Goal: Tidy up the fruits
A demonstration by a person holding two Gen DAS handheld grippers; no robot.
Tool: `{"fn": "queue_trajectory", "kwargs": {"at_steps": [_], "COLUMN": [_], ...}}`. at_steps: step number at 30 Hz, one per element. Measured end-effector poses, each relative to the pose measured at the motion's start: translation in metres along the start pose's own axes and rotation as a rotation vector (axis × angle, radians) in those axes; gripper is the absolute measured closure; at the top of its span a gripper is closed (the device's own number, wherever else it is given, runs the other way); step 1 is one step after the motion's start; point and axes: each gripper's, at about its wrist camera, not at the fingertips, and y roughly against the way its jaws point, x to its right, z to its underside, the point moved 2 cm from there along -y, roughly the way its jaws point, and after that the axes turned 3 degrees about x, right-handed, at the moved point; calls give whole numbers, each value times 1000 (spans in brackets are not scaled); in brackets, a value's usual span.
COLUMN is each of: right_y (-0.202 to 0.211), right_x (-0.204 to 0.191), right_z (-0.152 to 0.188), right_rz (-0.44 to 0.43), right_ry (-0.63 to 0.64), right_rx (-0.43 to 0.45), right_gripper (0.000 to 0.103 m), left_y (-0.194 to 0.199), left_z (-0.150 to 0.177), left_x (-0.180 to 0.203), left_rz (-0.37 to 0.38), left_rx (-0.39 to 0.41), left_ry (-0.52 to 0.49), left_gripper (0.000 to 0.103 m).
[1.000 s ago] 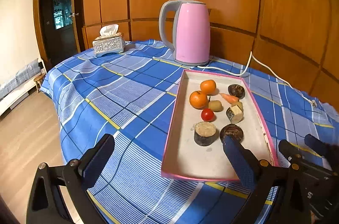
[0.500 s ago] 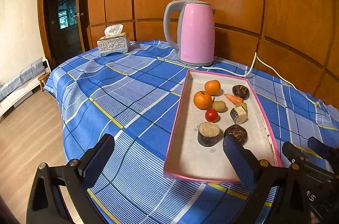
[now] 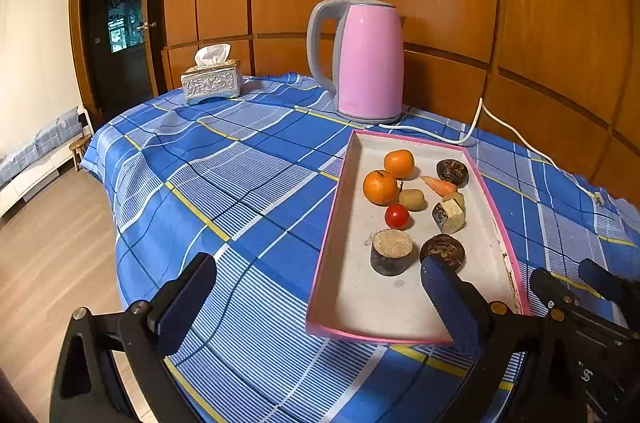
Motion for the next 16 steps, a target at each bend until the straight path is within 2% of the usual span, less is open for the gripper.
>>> {"fn": "queue_trajectory", "kwargs": {"at_steps": [8, 16], "right_y": [-1, -2], "right_x": [0, 1], "right_z": [1, 1], "right_rz": [0, -2], "right_ry": [-1, 0], "right_rx": [-3, 3], "right_gripper": [34, 34], "left_y": [-4, -3], "left_z": [1, 2], "left_x": [2, -3], "left_rz": [10, 2], "left_rx": [-16, 3], "left_ry": [-6, 10], "left_gripper": [0, 2]}}
